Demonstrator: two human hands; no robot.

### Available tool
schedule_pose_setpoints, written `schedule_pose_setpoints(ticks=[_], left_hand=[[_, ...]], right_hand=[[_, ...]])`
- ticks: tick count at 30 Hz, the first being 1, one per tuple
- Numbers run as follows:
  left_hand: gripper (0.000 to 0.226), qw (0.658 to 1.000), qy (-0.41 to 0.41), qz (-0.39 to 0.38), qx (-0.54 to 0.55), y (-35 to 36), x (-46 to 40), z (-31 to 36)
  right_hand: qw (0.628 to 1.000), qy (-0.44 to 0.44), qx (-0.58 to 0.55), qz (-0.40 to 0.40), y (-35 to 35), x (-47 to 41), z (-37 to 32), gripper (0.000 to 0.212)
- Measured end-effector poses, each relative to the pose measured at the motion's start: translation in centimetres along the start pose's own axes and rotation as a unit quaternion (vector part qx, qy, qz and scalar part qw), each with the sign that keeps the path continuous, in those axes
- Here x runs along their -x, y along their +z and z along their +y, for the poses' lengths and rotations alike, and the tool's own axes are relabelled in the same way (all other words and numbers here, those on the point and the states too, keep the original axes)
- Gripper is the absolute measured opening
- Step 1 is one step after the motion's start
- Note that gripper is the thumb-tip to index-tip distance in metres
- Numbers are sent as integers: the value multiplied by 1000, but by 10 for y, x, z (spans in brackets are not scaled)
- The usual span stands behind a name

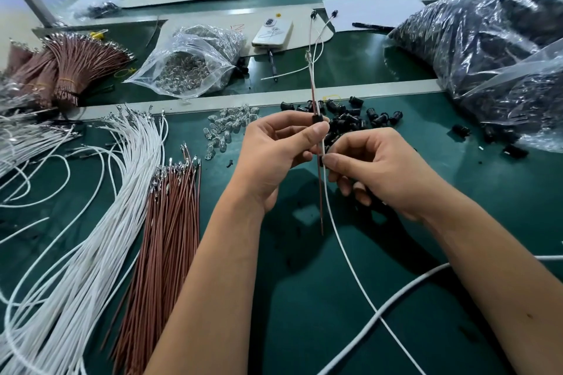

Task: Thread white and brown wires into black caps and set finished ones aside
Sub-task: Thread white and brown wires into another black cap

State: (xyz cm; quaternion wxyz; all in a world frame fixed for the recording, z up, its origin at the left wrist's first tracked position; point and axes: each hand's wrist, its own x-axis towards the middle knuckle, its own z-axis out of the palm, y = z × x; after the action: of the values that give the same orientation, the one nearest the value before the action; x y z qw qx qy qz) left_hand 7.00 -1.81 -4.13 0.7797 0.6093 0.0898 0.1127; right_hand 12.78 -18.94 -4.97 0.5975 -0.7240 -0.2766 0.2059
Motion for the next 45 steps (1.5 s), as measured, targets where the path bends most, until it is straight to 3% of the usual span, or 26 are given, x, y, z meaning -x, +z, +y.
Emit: schedule_pose_setpoints(ticks=[7,20,27,32,40,45], left_hand=[[27,1000,6,-20,-6,0,0,-1],[18,999,39,-24,25,1,0,0],[22,998,43,-35,27,4,1,0],[8,998,-19,-32,53,5,0,0],[36,993,-70,-18,97,4,-3,1],[18,994,-64,-27,85,5,-2,1]], right_hand=[[1000,-18,-3,10,1,0,0,16],[993,16,72,-97,-4,1,-1,16],[997,-65,2,46,-3,-2,0,9],[998,-48,-8,26,-3,-1,0,17],[998,-21,-48,20,-2,-1,-4,19],[998,-23,-51,15,-3,-1,-4,19]])
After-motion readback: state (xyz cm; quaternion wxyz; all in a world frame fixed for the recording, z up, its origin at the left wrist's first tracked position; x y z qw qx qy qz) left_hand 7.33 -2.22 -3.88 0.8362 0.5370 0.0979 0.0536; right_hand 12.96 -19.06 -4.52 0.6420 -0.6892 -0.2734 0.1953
